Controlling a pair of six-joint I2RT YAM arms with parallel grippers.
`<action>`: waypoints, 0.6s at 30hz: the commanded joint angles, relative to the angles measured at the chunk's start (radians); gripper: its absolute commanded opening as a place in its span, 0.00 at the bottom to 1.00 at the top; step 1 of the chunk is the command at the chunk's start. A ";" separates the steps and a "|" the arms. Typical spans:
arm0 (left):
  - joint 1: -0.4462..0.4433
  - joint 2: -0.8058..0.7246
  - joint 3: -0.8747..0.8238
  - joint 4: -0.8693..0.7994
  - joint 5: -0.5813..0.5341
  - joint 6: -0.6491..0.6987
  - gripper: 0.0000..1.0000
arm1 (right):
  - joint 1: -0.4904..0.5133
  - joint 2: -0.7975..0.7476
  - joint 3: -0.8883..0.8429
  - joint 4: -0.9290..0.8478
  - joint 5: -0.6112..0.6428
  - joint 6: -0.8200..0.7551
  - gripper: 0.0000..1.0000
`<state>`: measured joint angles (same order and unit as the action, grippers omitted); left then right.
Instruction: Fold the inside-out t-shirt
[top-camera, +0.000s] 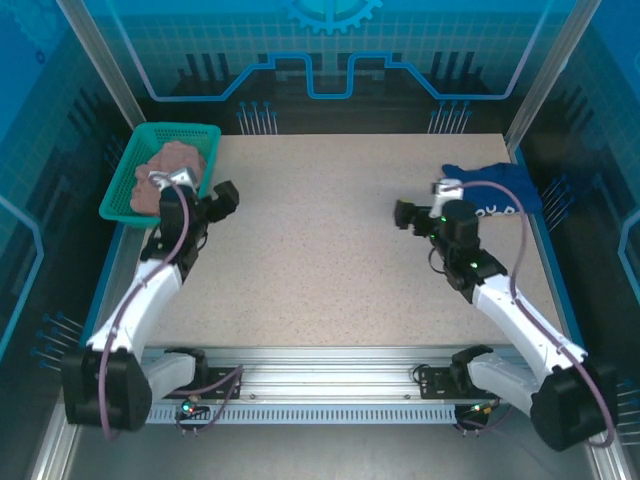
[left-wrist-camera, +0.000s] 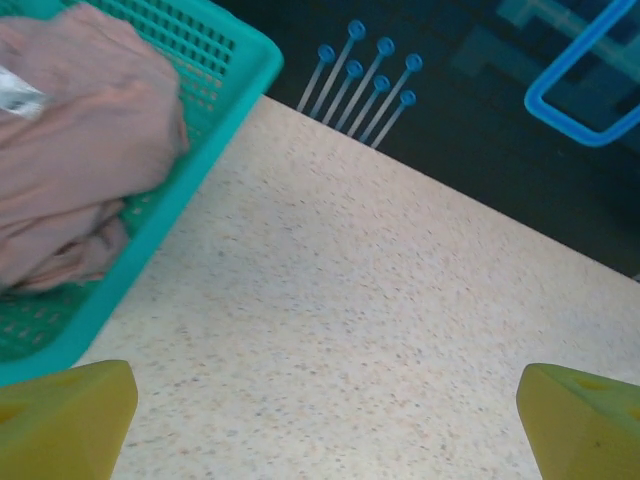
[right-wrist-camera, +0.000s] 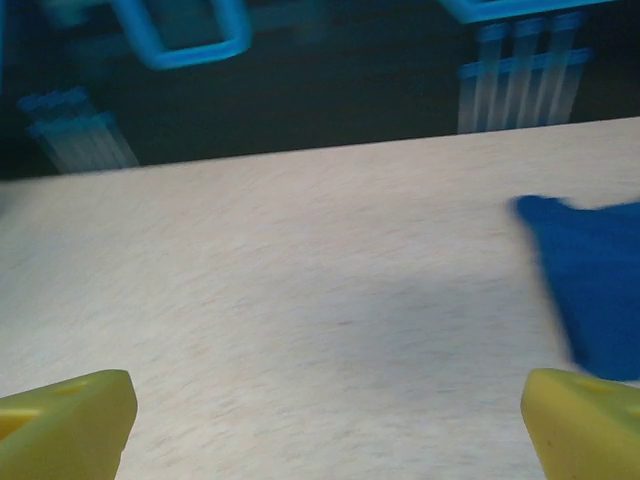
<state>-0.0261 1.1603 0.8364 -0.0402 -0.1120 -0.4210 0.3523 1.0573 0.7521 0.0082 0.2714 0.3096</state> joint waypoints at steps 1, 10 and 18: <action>0.007 0.093 0.135 -0.238 0.087 0.022 0.99 | 0.090 0.094 0.161 -0.254 0.010 -0.065 1.00; 0.252 0.362 0.370 -0.271 0.056 -0.019 0.99 | 0.089 0.249 0.277 -0.316 -0.040 0.002 1.00; 0.316 0.828 0.842 -0.559 -0.068 0.082 0.99 | 0.113 0.355 0.324 -0.314 -0.038 0.015 1.00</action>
<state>0.2913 1.9079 1.5902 -0.4316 -0.1272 -0.3935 0.4526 1.4067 1.0439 -0.2916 0.2447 0.3035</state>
